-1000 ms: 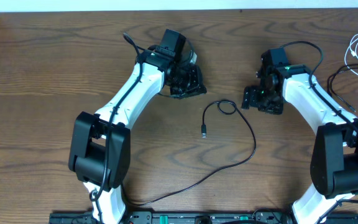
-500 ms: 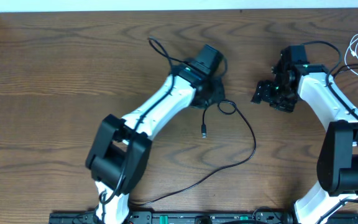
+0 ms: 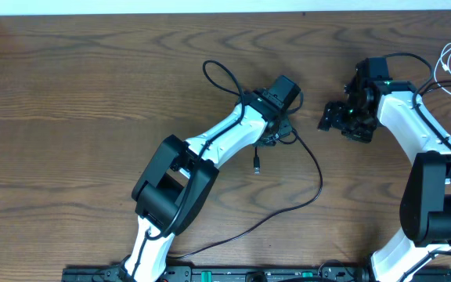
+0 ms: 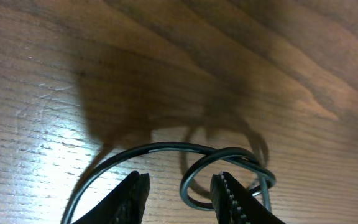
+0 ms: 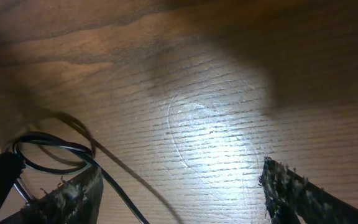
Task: Untangle cables
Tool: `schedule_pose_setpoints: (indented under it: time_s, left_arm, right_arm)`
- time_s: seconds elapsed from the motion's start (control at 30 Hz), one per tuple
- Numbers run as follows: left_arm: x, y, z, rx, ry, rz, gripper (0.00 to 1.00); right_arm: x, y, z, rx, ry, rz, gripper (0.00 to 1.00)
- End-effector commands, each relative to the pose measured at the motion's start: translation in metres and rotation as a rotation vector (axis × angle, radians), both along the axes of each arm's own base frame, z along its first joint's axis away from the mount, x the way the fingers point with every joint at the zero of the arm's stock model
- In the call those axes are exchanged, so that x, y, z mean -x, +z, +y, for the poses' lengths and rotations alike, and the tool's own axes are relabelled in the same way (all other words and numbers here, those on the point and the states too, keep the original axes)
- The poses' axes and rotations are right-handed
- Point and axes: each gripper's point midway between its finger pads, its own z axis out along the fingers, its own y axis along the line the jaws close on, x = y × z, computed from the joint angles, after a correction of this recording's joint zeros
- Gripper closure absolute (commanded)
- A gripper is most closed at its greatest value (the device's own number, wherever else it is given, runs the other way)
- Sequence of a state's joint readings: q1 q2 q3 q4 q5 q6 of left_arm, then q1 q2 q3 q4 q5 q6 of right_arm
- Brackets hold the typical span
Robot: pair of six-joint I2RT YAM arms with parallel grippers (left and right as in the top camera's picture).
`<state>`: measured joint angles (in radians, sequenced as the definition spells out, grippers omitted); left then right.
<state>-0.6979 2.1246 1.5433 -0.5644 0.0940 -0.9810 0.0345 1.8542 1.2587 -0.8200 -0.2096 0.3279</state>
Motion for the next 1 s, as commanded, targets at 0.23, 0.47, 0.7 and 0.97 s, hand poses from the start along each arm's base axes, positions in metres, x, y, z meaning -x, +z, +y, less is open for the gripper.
schedule_pose_setpoints:
  time_s: [0.23, 0.47, 0.7, 0.97]
  left_arm:
    - [0.000, -0.020, 0.002, -0.057, 0.034, -0.001, 0.68]
    - [0.010, -0.023, -0.008, -0.063, 0.002, 0.002, 0.70]
    - [0.011, -0.030, 0.000, -0.143, -0.027, -0.041, 0.70]
    - [-0.006, -0.043, 0.024, -0.263, 0.025, -0.115, 0.73]
  right_arm:
    - [0.003, -0.004, -0.001, -0.006, 0.010, 0.014, 0.22]
    - [0.003, -0.005, -0.001, -0.004, 0.018, 0.013, 0.20]
    - [0.003, -0.004, 0.000, -0.004, 0.033, 0.011, 0.20]
    - [0.007, -0.005, 0.001, -0.001, 0.061, 0.019, 0.19]
